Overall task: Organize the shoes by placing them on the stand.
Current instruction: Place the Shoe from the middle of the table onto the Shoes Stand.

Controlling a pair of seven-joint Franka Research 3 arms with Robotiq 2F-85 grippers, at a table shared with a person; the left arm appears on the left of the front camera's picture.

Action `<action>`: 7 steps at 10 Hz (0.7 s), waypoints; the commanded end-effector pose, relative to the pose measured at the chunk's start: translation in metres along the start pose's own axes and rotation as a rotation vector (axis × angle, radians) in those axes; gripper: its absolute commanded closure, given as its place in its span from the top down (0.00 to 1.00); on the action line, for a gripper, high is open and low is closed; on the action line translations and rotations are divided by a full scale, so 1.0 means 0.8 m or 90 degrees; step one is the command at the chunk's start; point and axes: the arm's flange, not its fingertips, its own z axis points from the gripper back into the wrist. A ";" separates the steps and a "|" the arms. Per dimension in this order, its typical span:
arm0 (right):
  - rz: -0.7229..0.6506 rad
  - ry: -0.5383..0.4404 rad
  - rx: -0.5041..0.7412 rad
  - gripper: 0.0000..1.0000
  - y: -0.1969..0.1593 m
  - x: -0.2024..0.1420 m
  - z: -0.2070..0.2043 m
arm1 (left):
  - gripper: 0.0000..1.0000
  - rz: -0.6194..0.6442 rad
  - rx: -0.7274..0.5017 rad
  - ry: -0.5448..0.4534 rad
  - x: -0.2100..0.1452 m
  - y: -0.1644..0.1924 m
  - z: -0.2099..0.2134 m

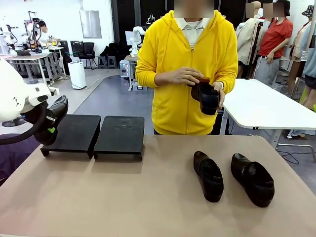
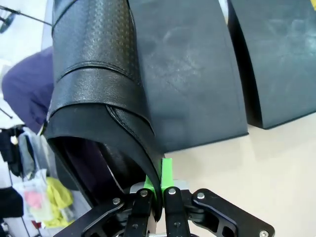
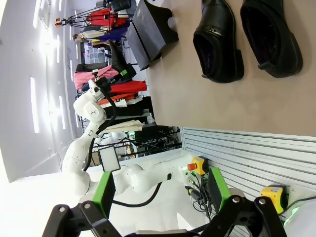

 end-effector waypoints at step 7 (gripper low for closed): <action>0.009 -0.003 0.014 1.00 0.005 0.002 0.001 | 0.00 -0.002 -0.035 0.000 0.041 0.032 -0.037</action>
